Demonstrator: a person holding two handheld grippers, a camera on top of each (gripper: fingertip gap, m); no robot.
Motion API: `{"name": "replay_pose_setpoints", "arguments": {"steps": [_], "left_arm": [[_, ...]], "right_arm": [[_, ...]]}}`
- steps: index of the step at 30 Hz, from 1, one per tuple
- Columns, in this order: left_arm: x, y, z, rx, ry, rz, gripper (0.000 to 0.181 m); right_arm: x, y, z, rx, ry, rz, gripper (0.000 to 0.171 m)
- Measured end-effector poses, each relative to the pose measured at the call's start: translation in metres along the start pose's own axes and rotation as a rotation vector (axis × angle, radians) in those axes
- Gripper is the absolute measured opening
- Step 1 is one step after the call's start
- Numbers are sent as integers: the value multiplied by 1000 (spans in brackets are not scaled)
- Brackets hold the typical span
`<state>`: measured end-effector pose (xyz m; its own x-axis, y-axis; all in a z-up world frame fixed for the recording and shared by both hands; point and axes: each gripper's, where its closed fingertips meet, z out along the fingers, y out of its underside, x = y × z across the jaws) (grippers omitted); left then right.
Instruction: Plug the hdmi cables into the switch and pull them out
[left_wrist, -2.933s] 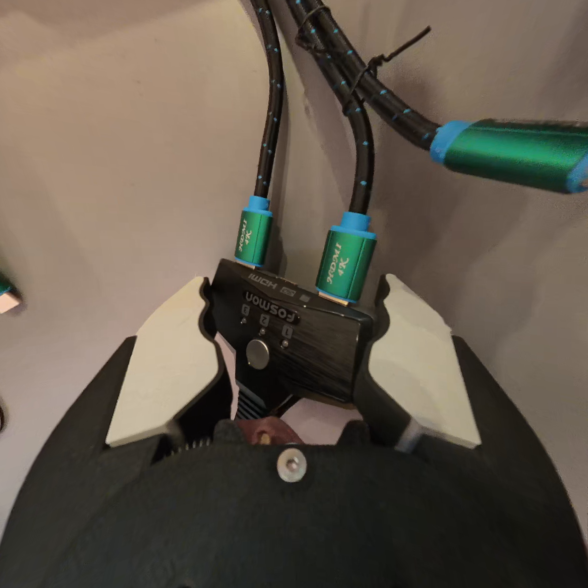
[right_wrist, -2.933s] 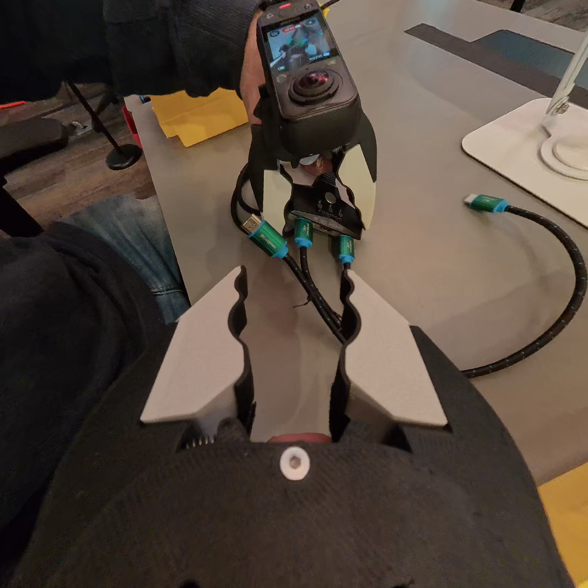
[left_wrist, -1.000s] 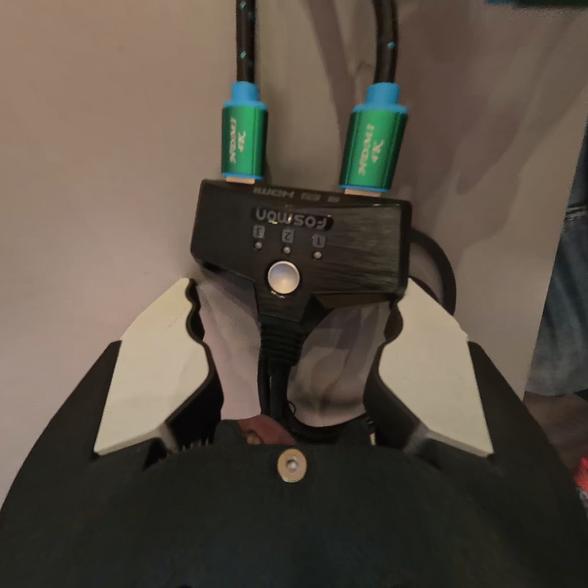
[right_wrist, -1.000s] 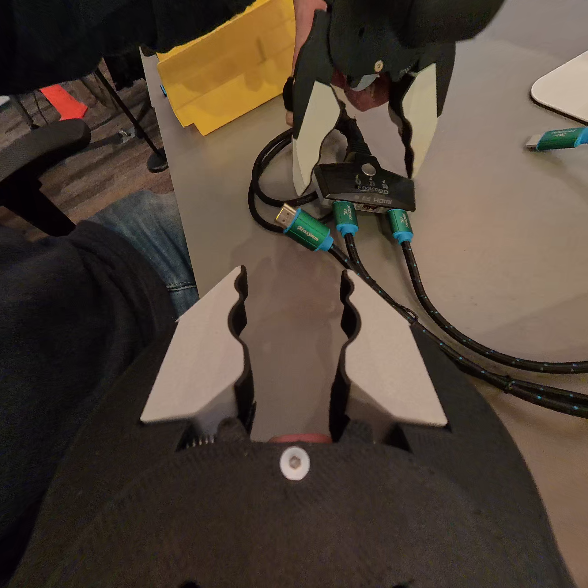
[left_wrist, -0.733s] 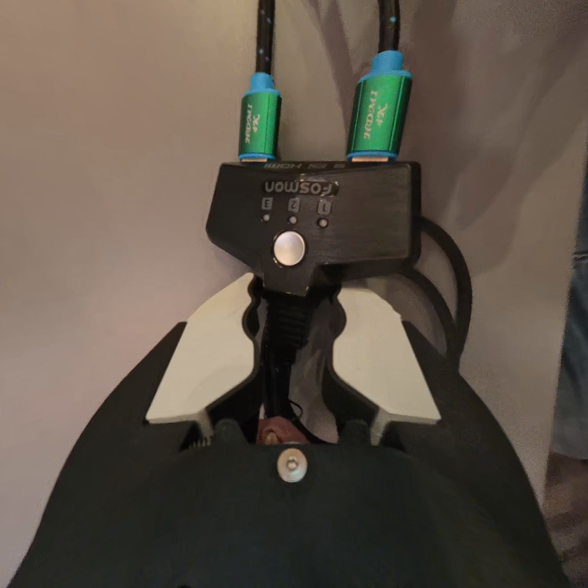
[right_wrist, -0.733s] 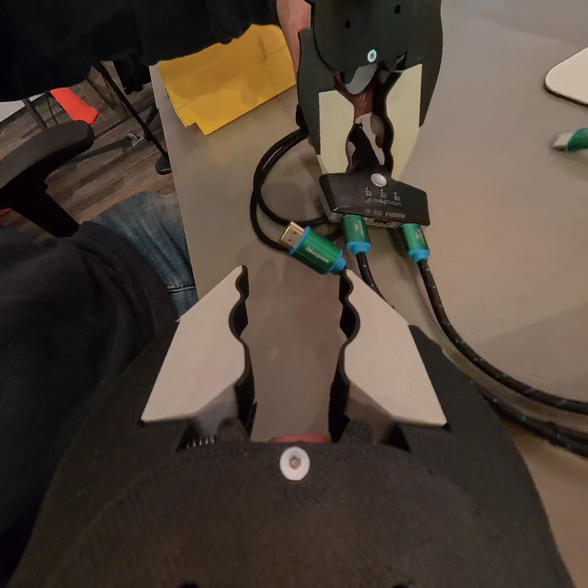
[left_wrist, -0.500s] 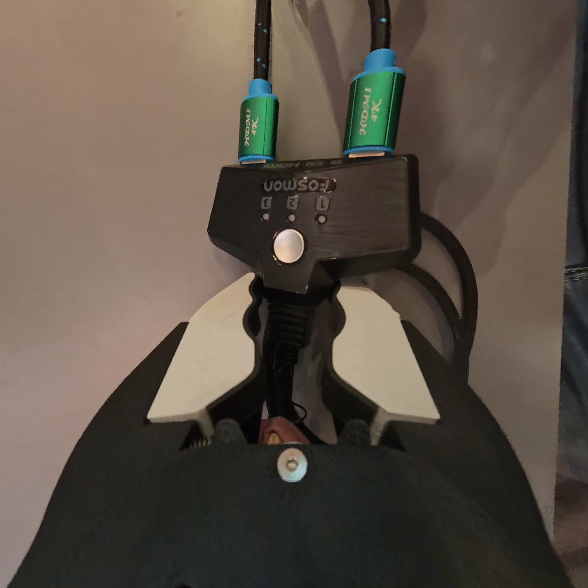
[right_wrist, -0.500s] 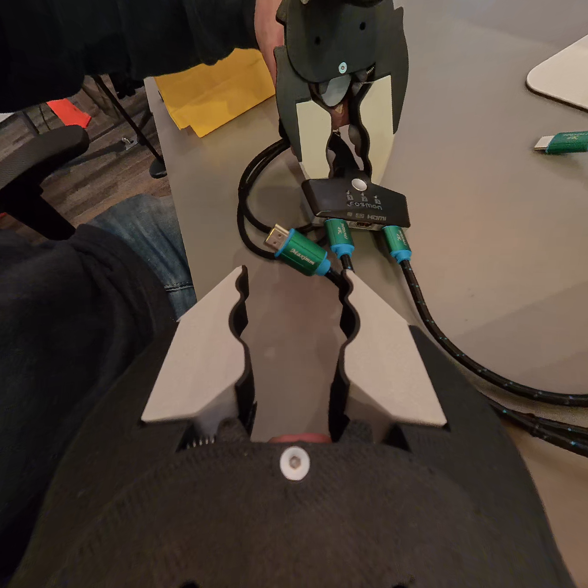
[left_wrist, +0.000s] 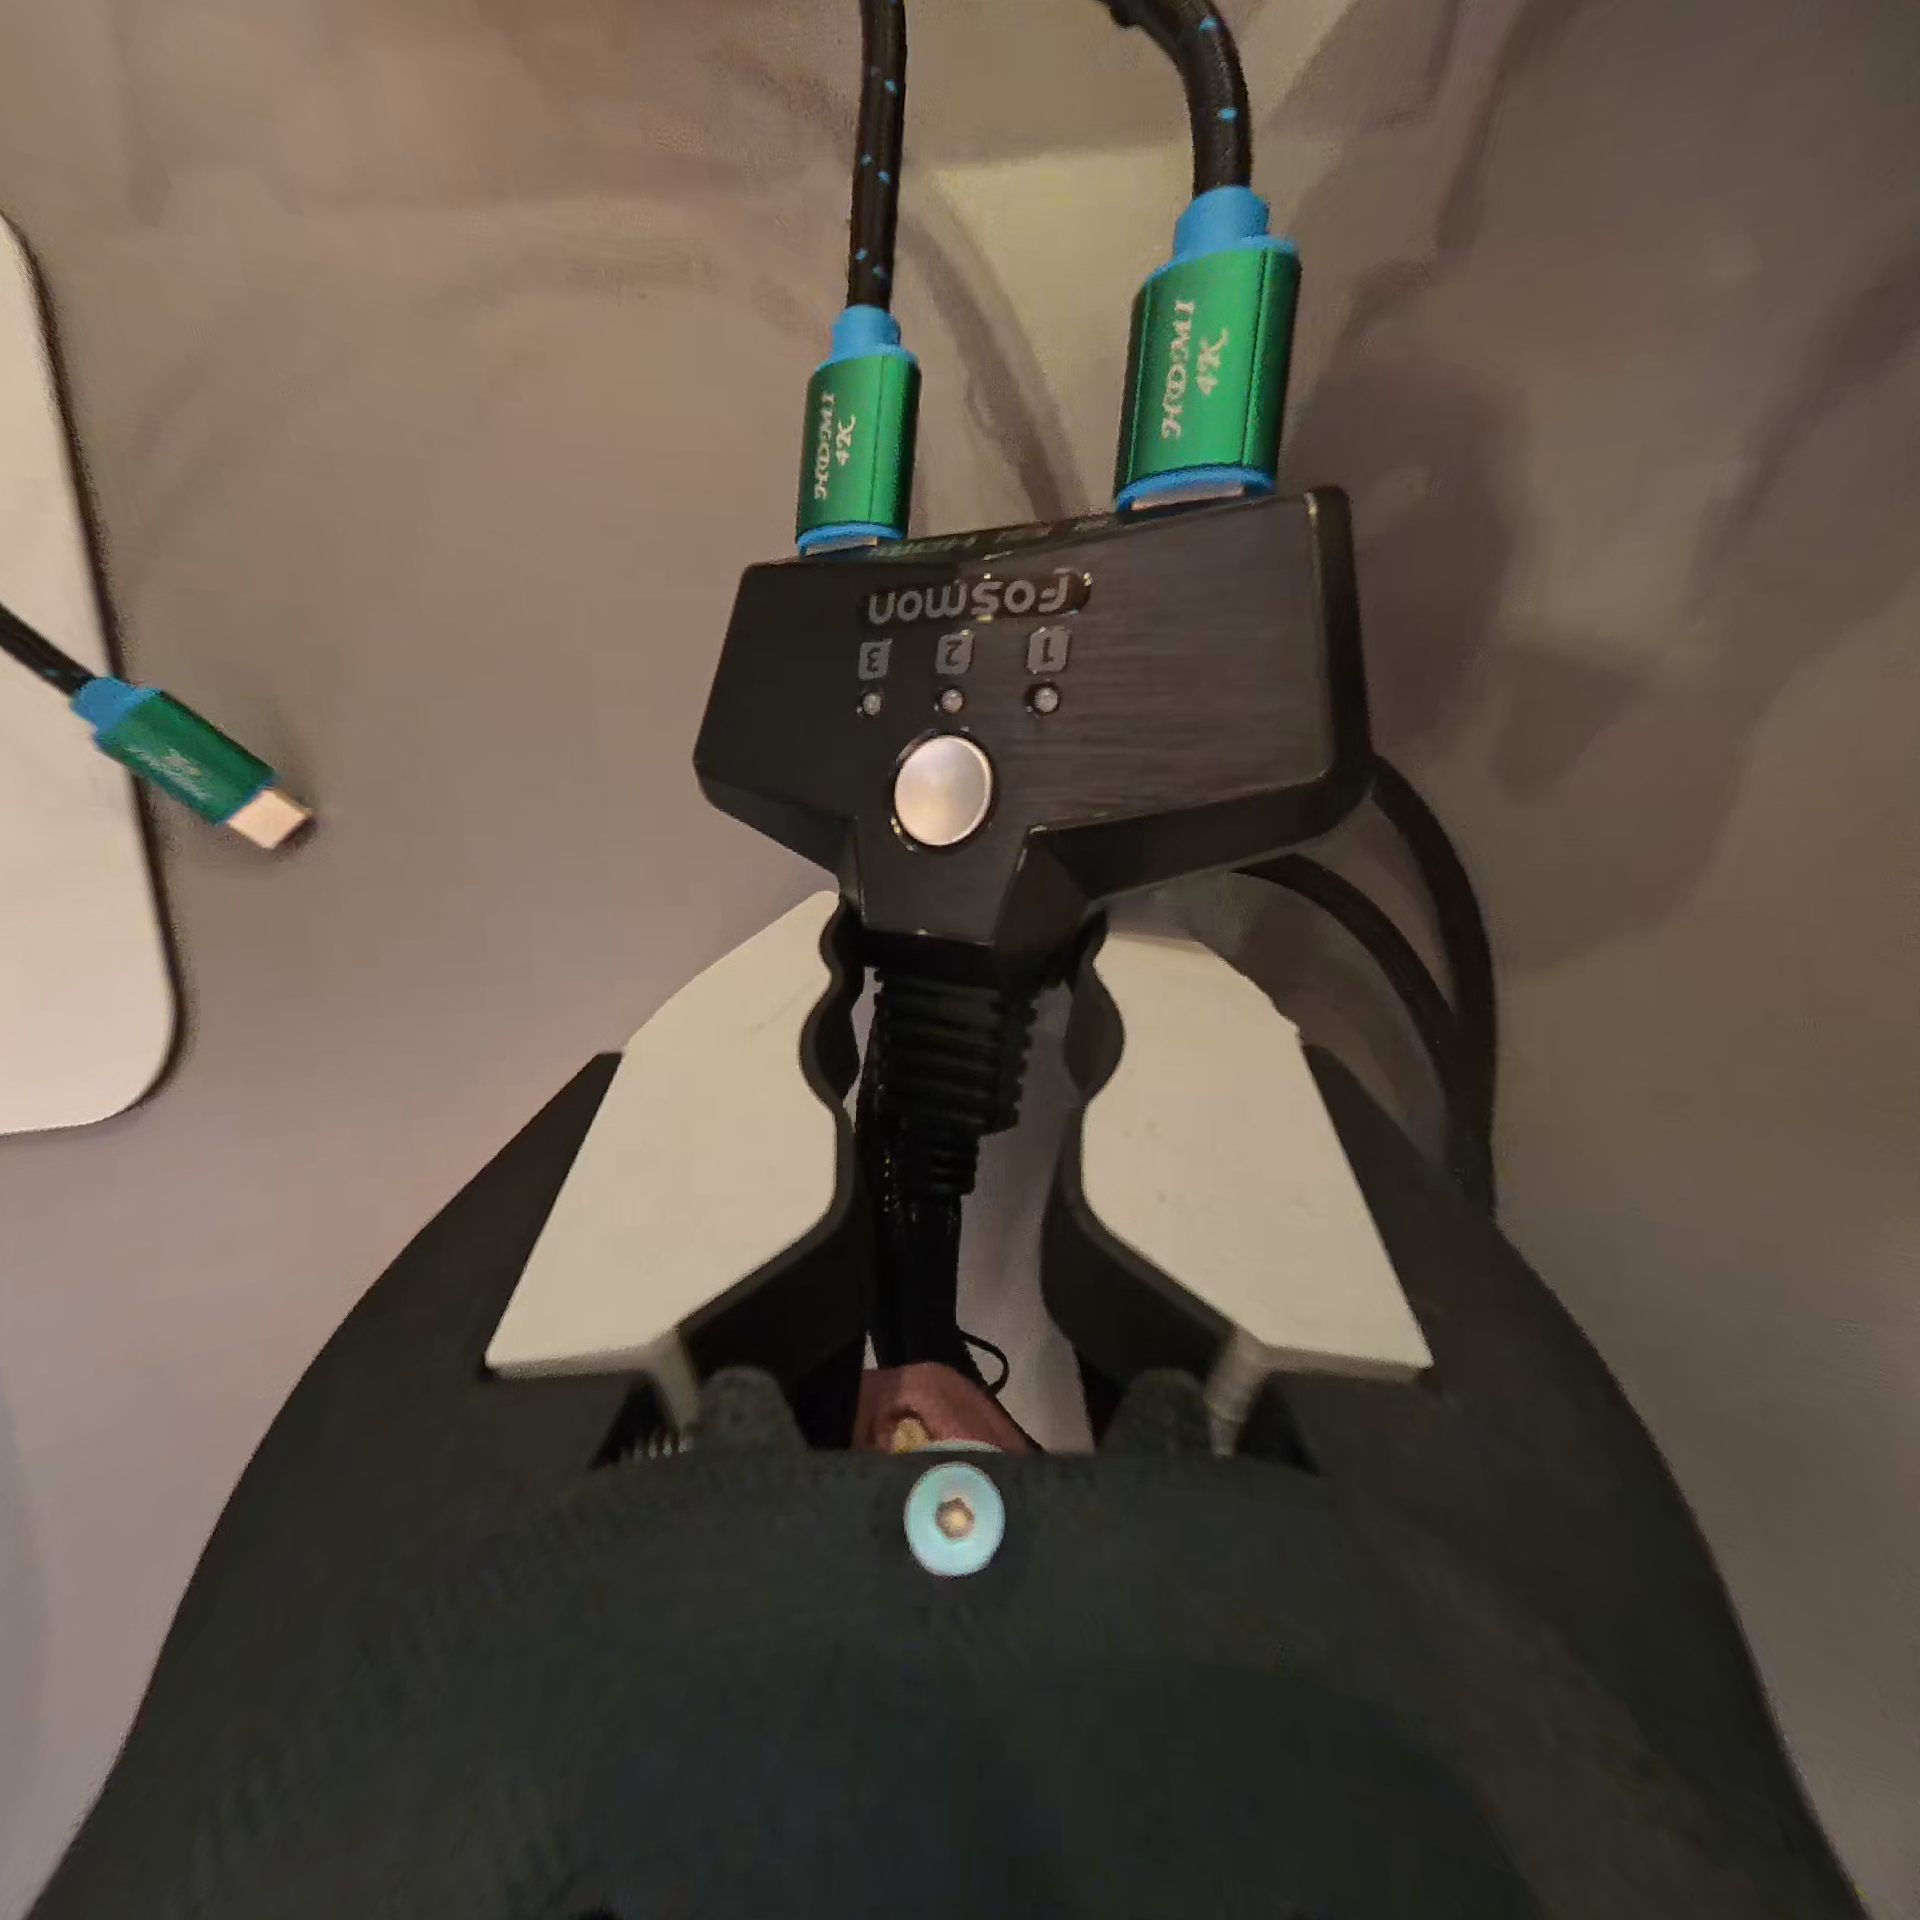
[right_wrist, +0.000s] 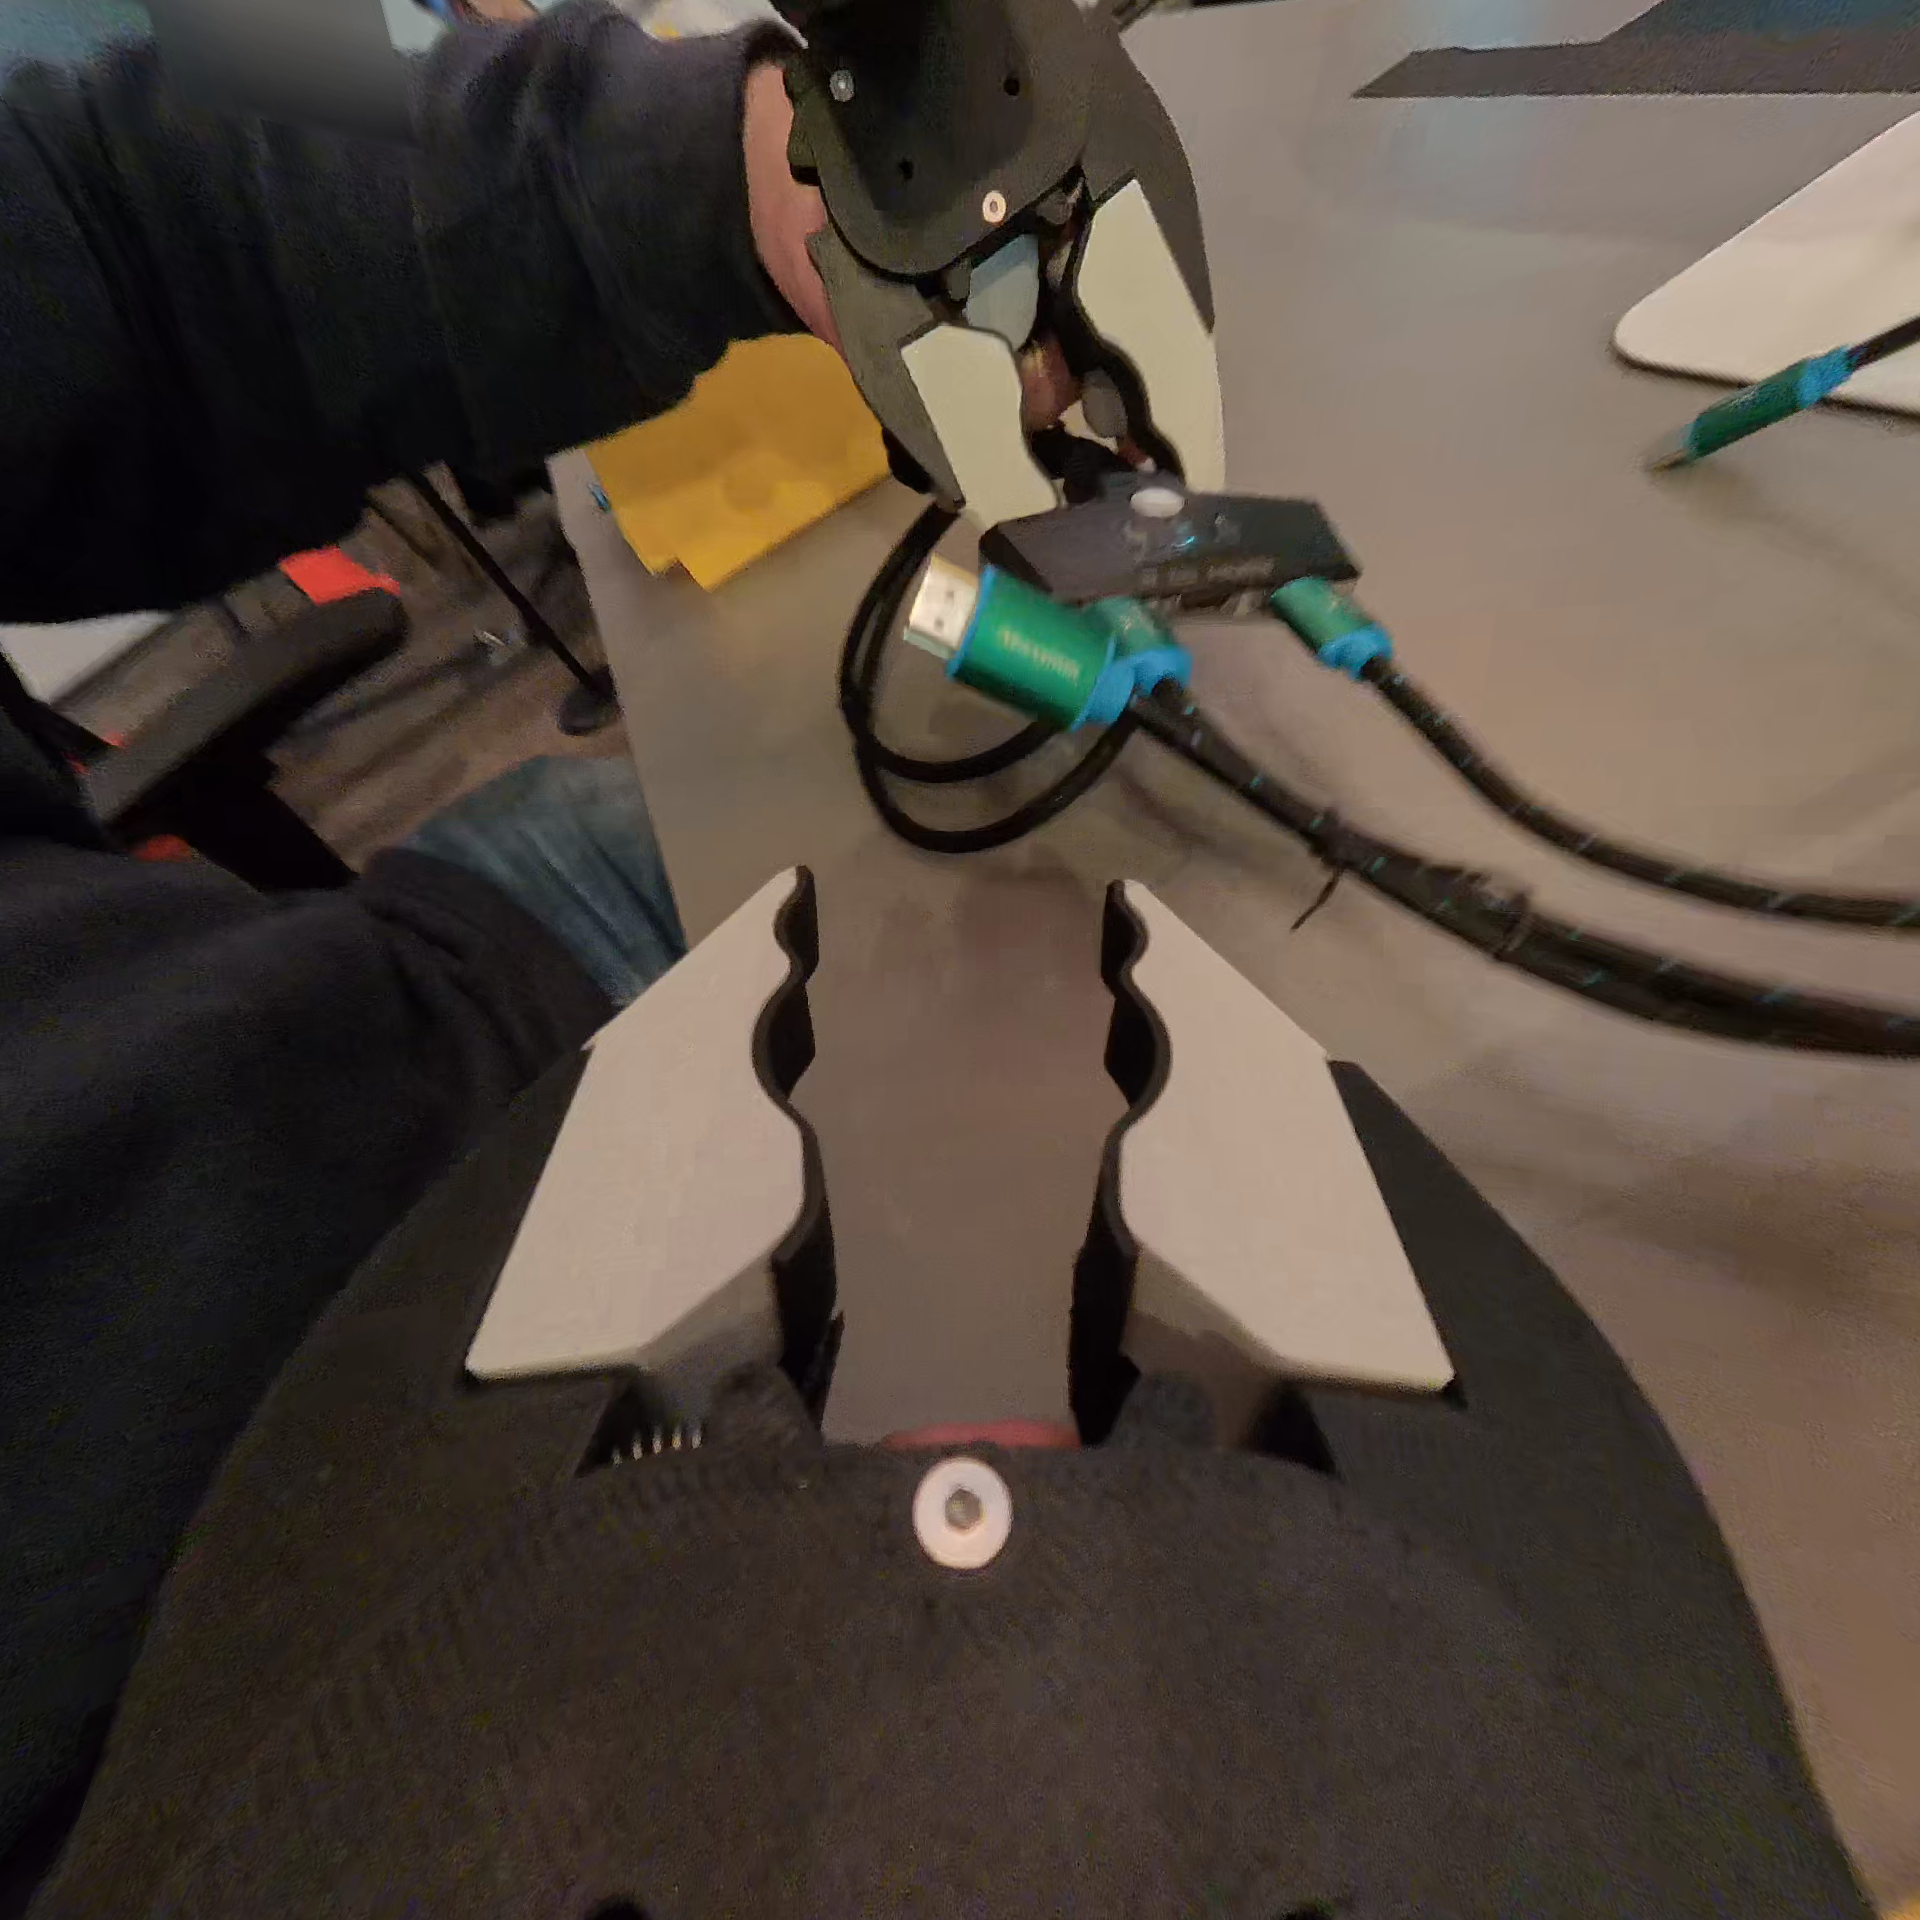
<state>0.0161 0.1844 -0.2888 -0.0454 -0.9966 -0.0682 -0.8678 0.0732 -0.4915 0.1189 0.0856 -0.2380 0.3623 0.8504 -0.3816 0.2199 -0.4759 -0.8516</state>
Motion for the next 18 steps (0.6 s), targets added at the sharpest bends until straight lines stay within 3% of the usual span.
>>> {"name": "replay_pose_setpoints", "arguments": {"steps": [6,18], "left_arm": [[-3,-14,-24,77,-64,-22,36],[10,-39,-42,141,-134,-43,36]], "right_arm": [[-3,2,13,17,-54,42,59],[7,-75,25,362,-196,30,50]]}}
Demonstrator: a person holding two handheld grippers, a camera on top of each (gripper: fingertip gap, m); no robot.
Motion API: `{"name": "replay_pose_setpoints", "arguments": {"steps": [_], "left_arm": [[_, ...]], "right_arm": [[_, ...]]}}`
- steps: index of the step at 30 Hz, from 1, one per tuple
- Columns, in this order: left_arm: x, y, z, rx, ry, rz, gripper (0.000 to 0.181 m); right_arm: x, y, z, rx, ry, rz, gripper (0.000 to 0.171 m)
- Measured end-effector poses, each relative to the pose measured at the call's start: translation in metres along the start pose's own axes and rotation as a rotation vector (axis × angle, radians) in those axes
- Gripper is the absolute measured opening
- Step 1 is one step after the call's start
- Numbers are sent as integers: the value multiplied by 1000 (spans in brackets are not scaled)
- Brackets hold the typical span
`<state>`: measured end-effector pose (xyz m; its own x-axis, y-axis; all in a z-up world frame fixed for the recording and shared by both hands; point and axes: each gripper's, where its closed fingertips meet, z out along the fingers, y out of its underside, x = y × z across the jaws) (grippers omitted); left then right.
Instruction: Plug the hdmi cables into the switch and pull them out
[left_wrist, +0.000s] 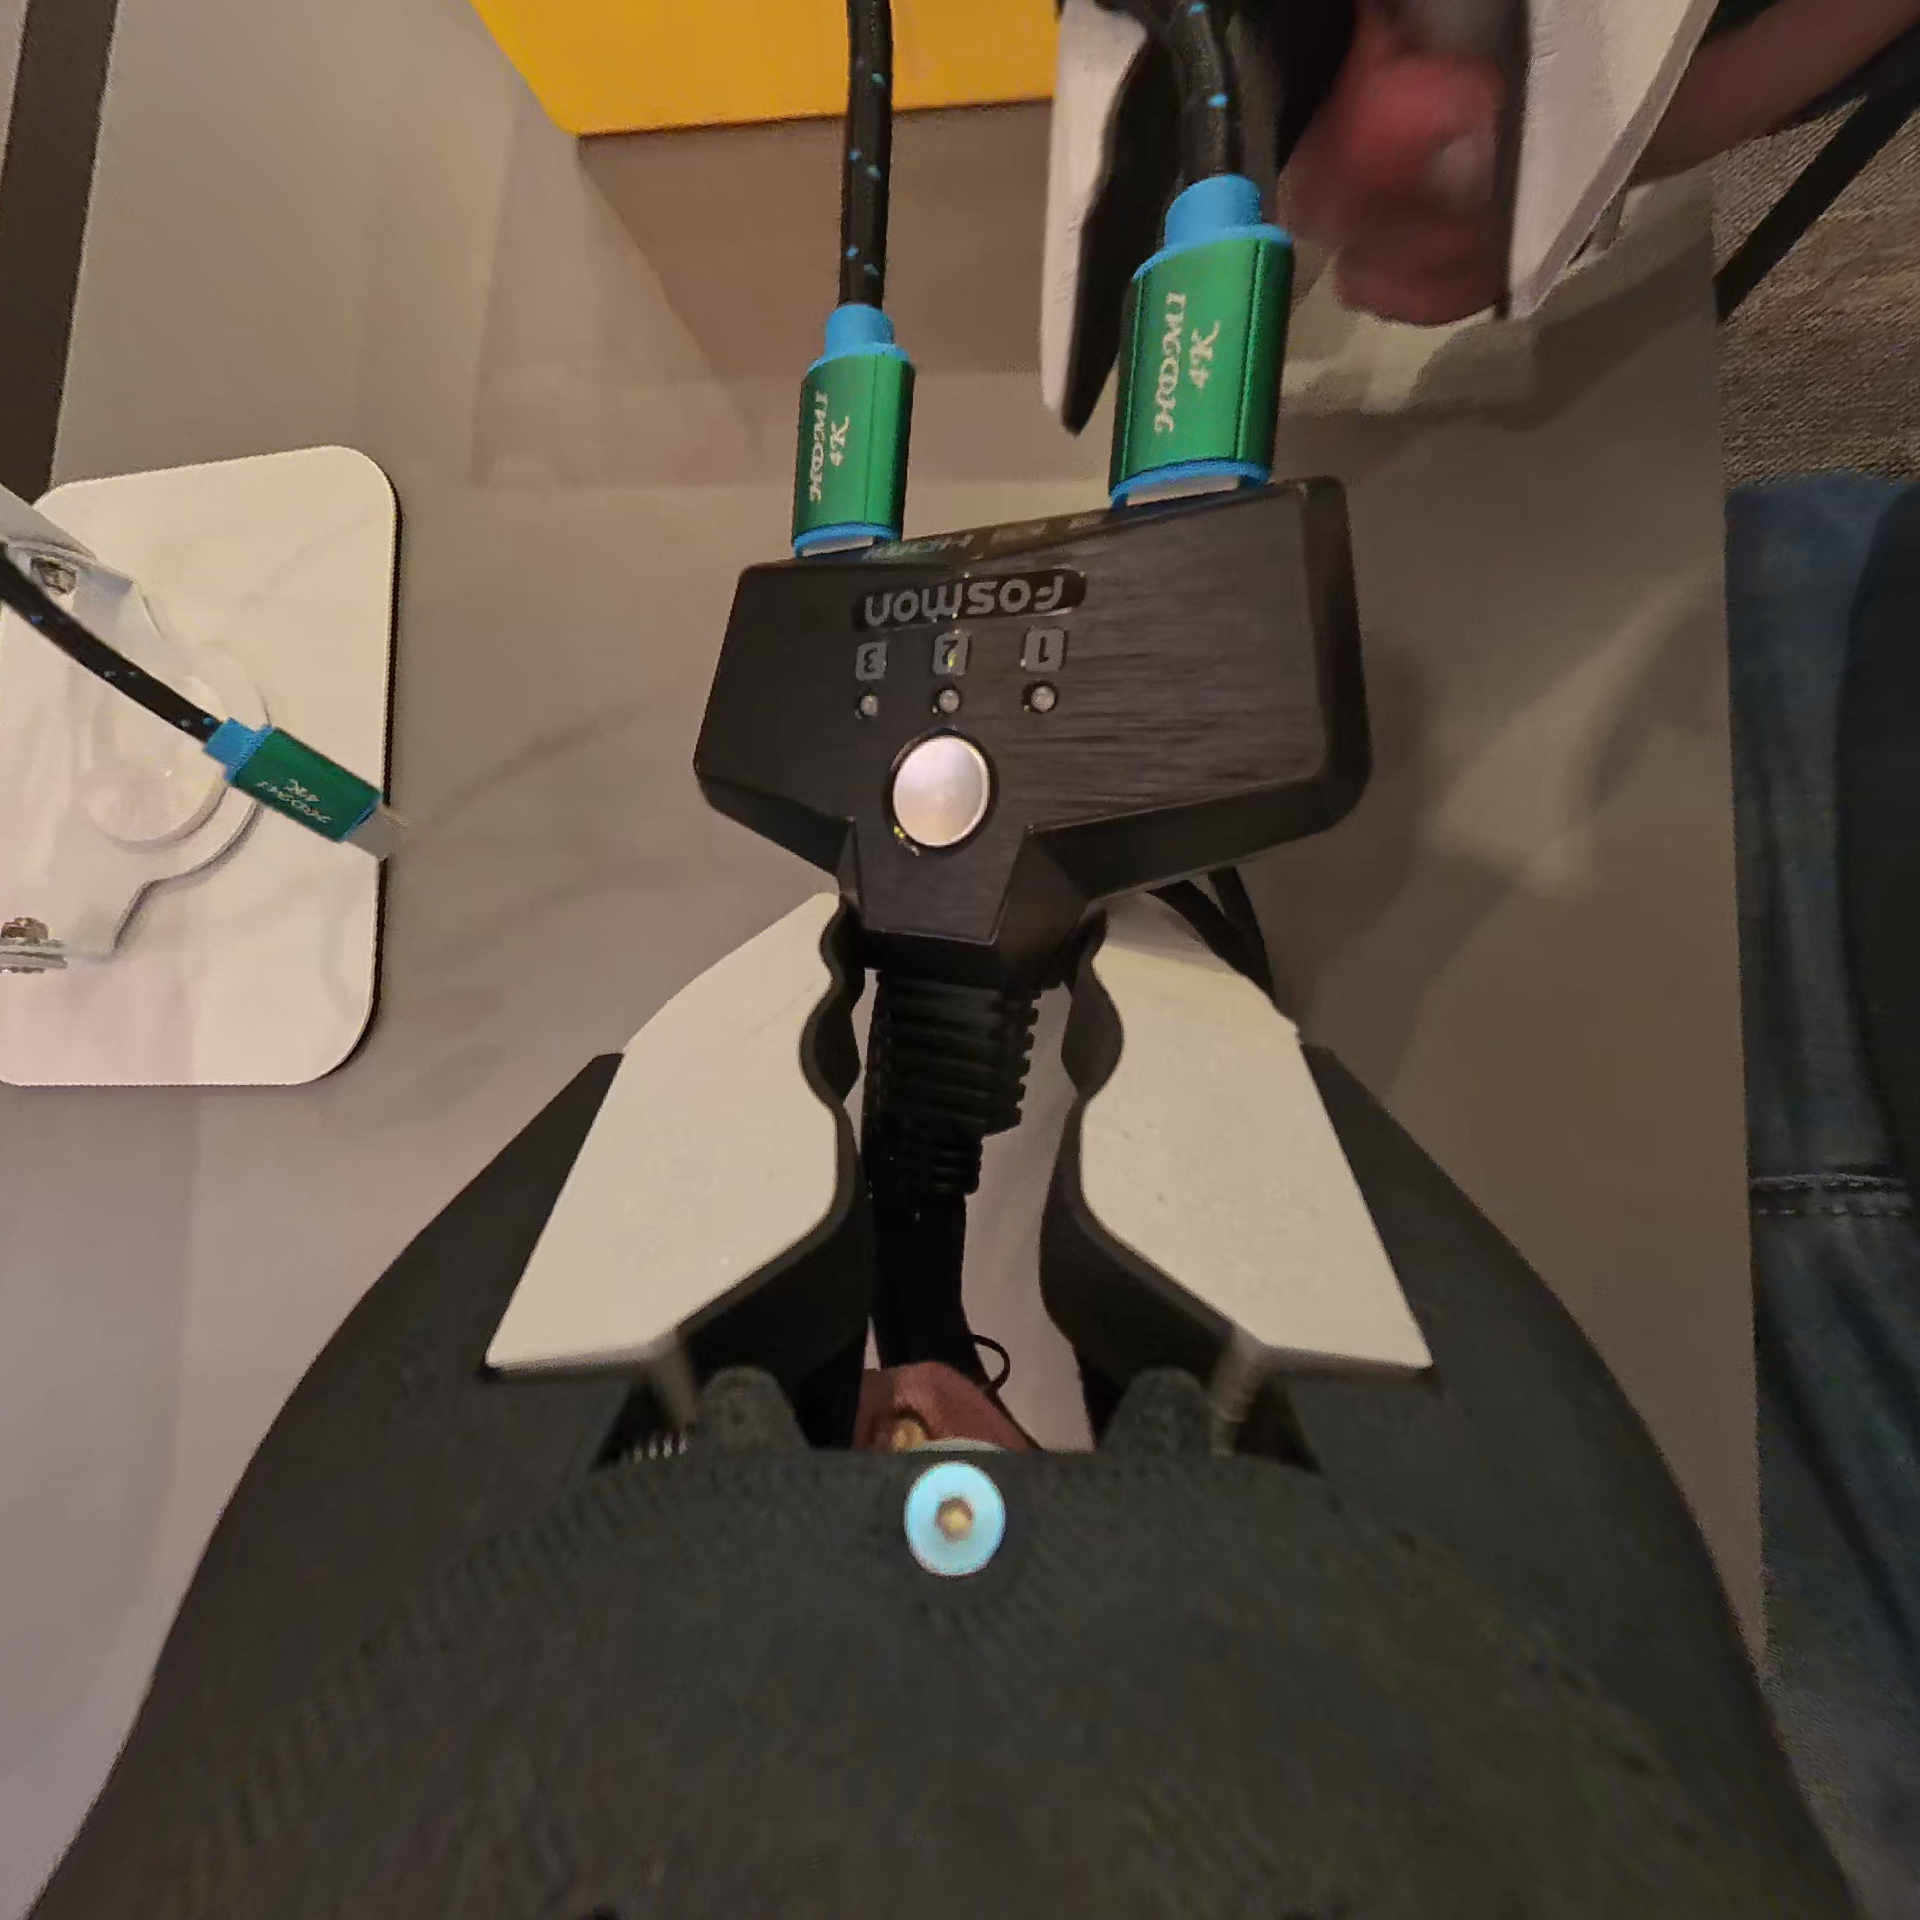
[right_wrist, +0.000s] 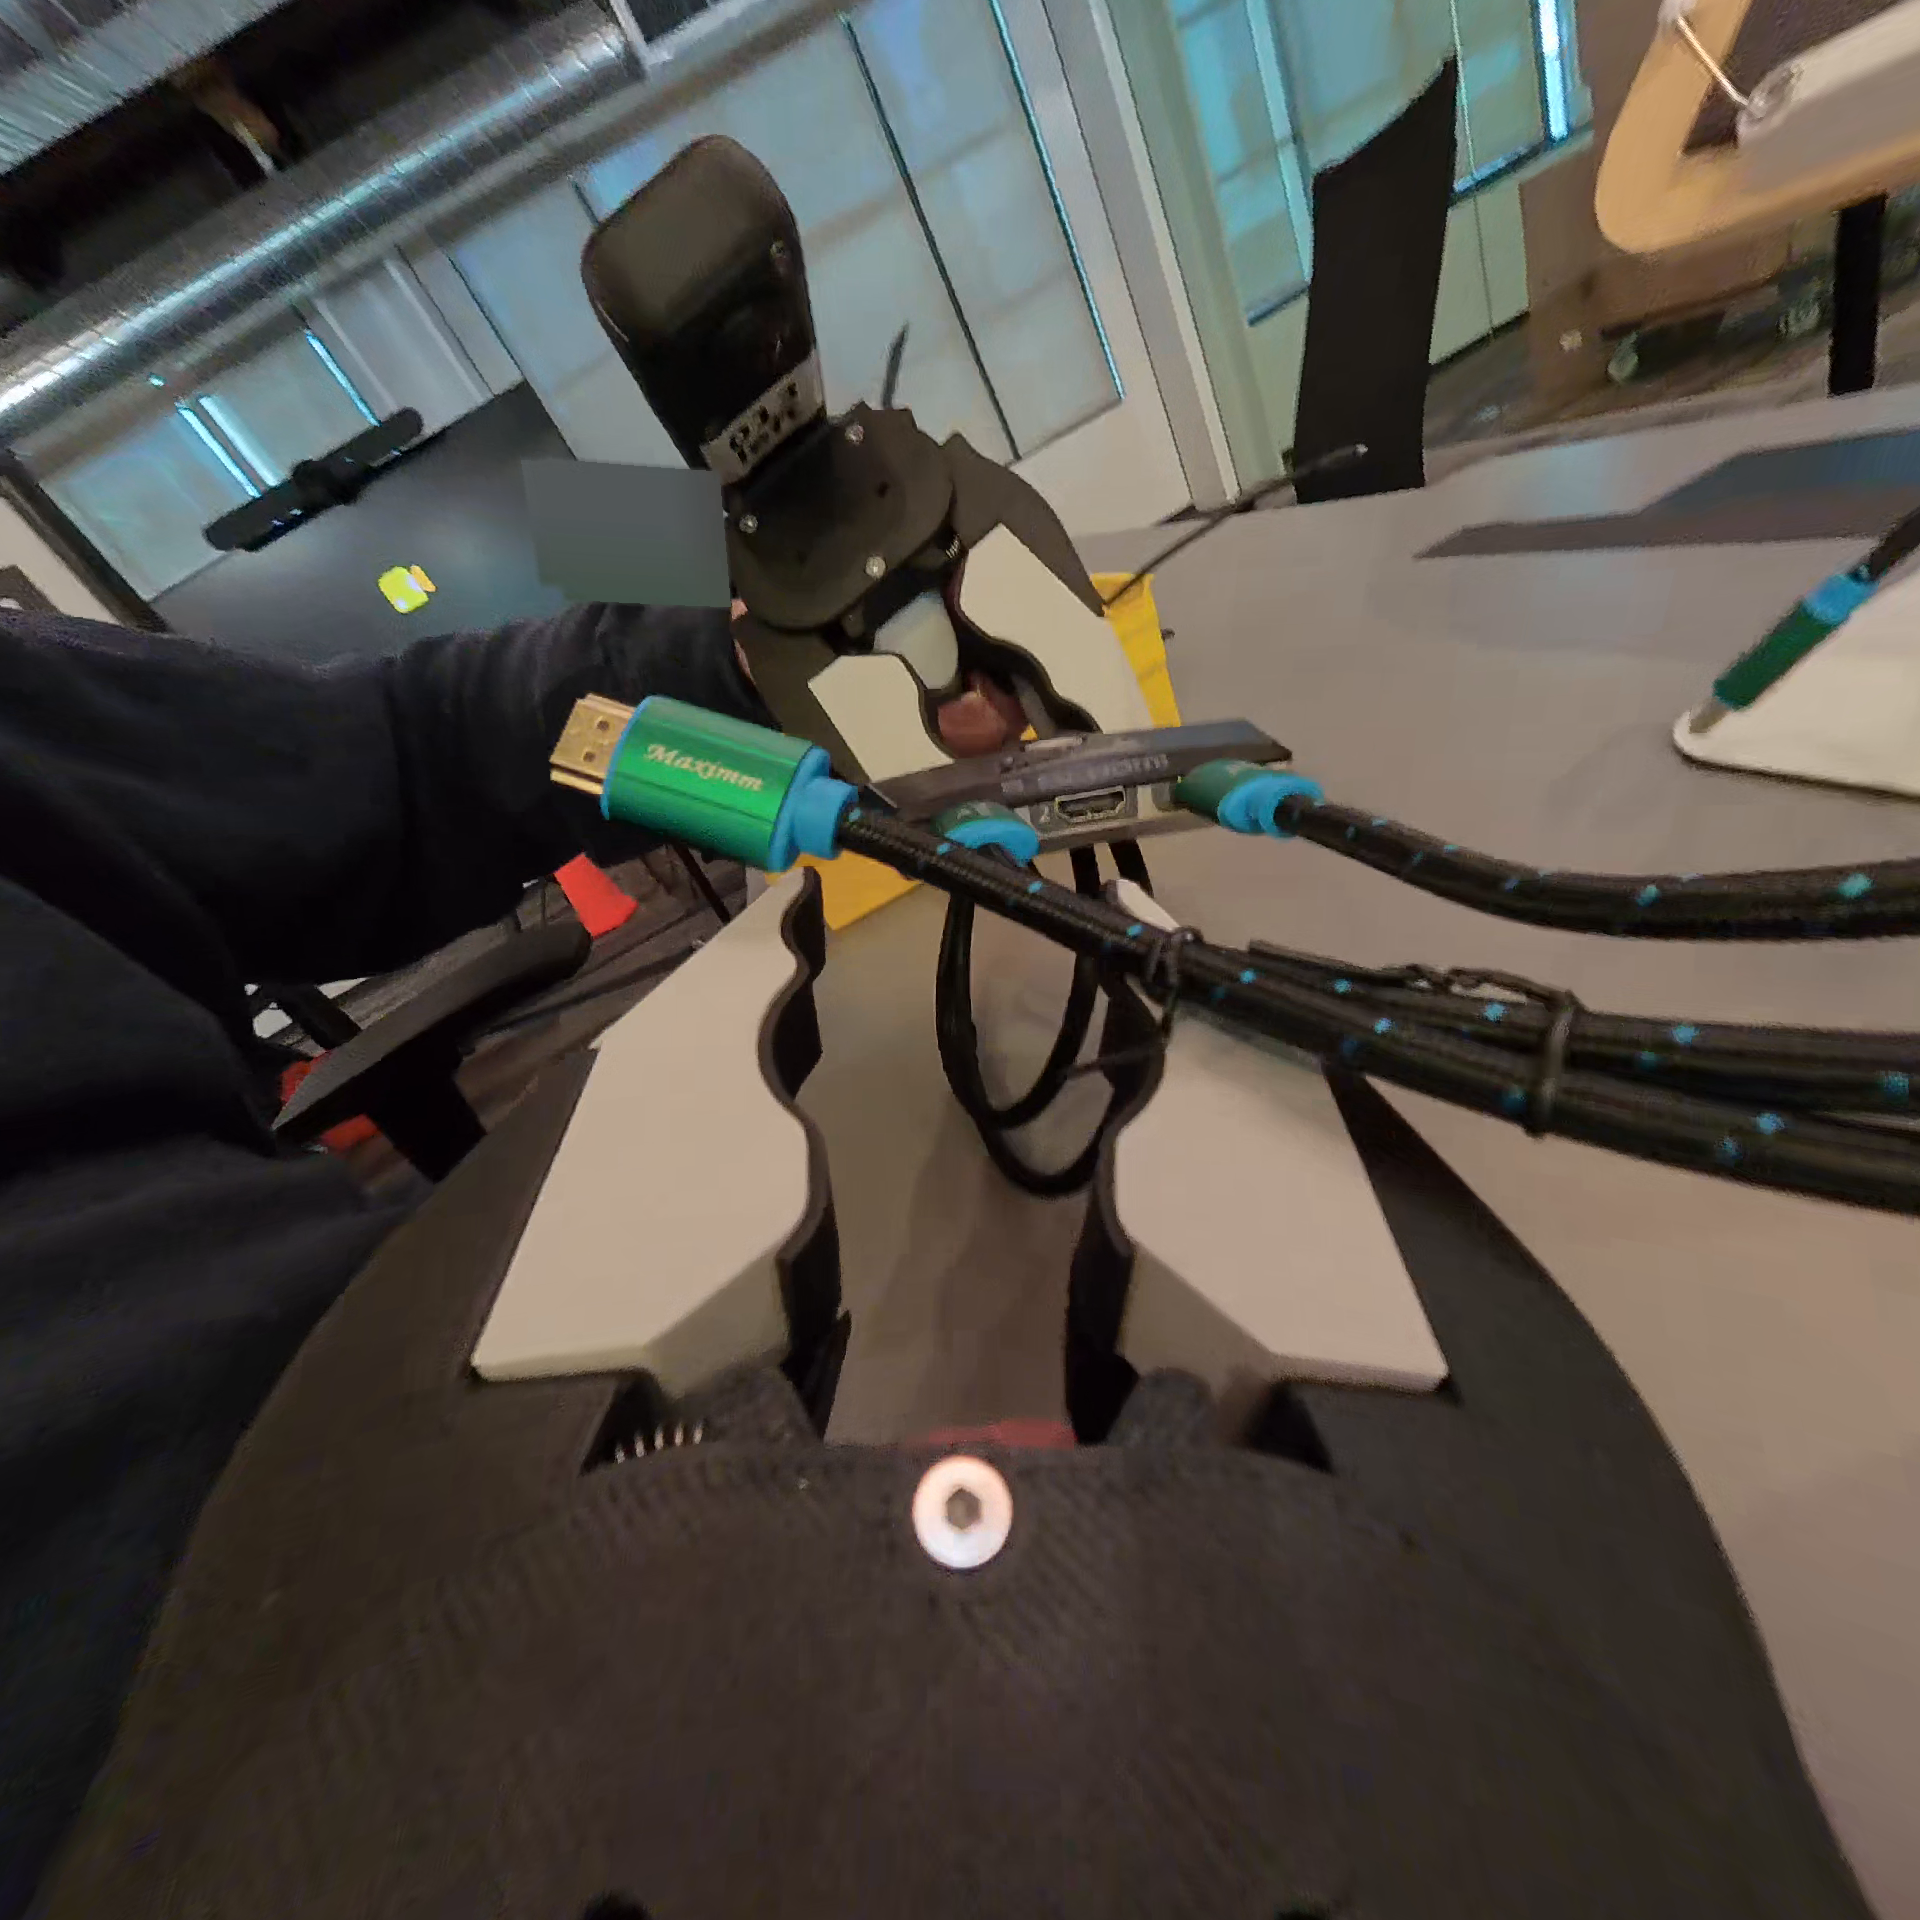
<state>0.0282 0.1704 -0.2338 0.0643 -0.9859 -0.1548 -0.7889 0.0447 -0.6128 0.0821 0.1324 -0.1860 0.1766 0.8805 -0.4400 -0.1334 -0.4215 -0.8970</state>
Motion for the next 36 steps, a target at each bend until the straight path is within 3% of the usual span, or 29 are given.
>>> {"name": "replay_pose_setpoints", "arguments": {"steps": [4,7,19,23,27,31,36], "left_arm": [[5,-8,0,14,11,-3,36],[7,-13,-1,33,12,-6,36],[11,-19,-6,82,22,-44,38],[16,-27,-12,96,70,-59,85],[35,-36,-19,91,231,-64,122],[41,-39,-17,79,321,-70,136],[51,-28,20,39,383,-73,146]], "right_arm": [[-11,-11,8,37,-82,-28,47],[-8,-15,7,53,-91,-58,21],[-12,-22,6,77,-165,-96,19],[-15,-21,8,73,-188,-114,20],[-17,-16,14,48,-198,-152,19],[-22,-16,15,61,-227,-167,18],[-24,-12,17,38,-251,-179,17]]}}
